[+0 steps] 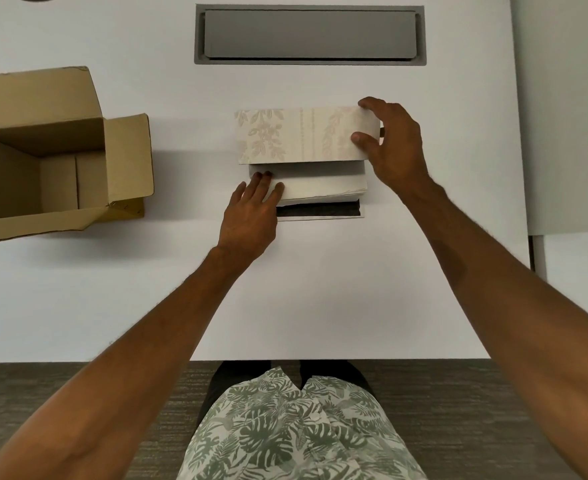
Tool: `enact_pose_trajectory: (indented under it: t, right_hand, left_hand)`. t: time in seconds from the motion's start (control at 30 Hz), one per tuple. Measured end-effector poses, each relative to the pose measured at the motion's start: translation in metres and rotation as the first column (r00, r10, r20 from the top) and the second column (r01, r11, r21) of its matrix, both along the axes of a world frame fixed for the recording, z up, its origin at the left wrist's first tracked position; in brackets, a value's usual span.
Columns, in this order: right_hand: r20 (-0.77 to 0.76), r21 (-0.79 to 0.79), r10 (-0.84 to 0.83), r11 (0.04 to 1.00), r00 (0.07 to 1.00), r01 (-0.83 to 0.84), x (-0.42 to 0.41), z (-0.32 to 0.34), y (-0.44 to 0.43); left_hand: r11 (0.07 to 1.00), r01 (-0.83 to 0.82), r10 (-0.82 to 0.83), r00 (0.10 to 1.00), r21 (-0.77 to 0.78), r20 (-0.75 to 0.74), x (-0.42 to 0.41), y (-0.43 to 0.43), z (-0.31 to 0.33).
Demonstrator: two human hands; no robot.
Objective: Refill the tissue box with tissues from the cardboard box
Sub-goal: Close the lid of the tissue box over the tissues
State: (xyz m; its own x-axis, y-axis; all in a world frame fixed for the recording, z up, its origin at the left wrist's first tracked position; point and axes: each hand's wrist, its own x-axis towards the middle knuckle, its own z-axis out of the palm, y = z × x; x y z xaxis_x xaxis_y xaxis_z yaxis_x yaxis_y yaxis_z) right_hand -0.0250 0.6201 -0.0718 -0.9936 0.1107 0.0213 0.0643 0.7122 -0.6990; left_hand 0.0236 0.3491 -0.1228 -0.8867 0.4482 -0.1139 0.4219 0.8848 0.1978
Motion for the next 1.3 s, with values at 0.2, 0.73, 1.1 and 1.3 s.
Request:
enact_pose_trajectory:
  t: [0.2, 0.73, 1.1, 1.3]
  right_hand:
    - [-0.054, -0.002, -0.017, 1.0, 0.998, 0.017, 0.014, -0.005, -0.006]
    - [-0.016, 0.049, -0.016, 0.999, 1.0, 0.016, 0.03, -0.013, -0.008]
    - [-0.014, 0.037, -0.018, 0.999, 1.0, 0.018, 0.027, -0.015, -0.008]
    - [0.036, 0.053, -0.043, 0.998, 0.998, 0.041, 0.029, -0.011, -0.015]
  left_hand:
    - [0.996, -0.003, 0.009, 0.997, 0.085, -0.072, 0.009, -0.005, 0.009]
    - [0.343, -0.856, 0.536, 0.517, 0.388, 0.667, -0.004, -0.004, 0.02]
    - [0.922, -0.271, 0.323, 0.933, 0.277, -0.161, 0.029, -0.001, 0.02]
    - [0.969, 0.228, -0.233, 0.971, -0.099, -0.051, 0.038, 0.027, -0.005]
